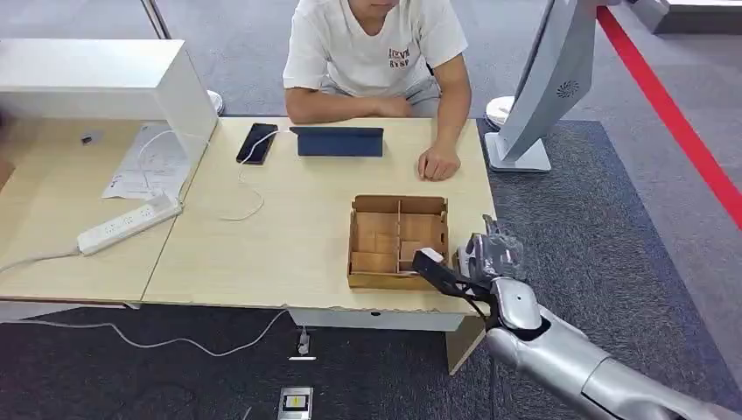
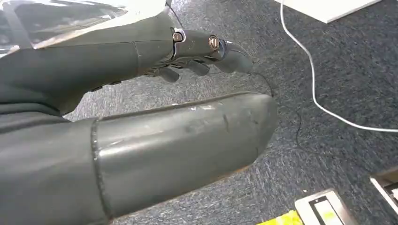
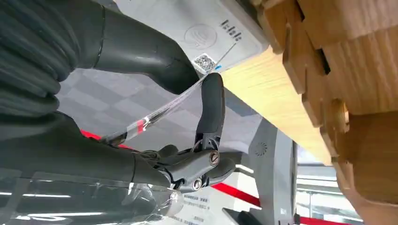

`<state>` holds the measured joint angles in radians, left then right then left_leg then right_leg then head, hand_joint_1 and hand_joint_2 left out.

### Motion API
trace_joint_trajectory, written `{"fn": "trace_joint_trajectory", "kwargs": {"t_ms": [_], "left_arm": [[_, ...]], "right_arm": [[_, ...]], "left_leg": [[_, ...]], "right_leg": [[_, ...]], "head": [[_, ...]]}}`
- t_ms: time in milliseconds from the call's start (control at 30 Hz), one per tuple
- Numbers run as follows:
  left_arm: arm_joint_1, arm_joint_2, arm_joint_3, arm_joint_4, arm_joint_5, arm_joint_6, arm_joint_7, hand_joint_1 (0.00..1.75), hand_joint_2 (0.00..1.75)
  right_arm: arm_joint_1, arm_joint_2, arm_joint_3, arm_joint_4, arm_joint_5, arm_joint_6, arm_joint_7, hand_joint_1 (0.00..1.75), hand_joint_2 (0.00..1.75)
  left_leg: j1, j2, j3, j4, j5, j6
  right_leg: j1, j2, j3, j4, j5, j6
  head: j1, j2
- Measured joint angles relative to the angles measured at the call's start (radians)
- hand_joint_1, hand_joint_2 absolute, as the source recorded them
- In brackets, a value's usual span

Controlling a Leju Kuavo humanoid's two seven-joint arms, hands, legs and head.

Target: Pass the card to the sensor for recognition and then transmit it.

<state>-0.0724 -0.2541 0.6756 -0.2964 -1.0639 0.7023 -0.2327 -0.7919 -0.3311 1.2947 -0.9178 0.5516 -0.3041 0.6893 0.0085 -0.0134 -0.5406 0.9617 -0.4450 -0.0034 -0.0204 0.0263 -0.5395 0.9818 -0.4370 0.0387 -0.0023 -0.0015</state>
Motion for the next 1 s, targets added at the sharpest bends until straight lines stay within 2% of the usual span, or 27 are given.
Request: {"fn": "trace_joint_trajectory", "kwargs": {"t_ms": [133, 1000], "left_arm": [[0.001, 0.0, 0.006, 0.0, 0.001, 0.0, -0.004, 0.0, 0.0], [0.004, 0.0, 0.053, 0.0, -0.027, 0.0, -0.013, 0.0, 0.0]], "right_arm": [[-0.003, -0.003, 0.002, 0.013, -0.005, 0.001, 0.001, 1.75, 1.75], [0.007, -0.004, 0.044, 0.066, -0.11, 0.129, -0.027, 1.75, 1.75]], "left_leg": [[0.0, 0.0, 0.0, 0.0, 0.0, 0.0], [0.0, 0.0, 0.002, 0.0, 0.0, 0.0]], "right_leg": [[0.0, 0.0, 0.0, 0.0, 0.0, 0.0], [0.0, 0.0, 0.001, 0.0, 0.0, 0.0]], "head": [[0.0, 0.0], [0.0, 0.0]]}}
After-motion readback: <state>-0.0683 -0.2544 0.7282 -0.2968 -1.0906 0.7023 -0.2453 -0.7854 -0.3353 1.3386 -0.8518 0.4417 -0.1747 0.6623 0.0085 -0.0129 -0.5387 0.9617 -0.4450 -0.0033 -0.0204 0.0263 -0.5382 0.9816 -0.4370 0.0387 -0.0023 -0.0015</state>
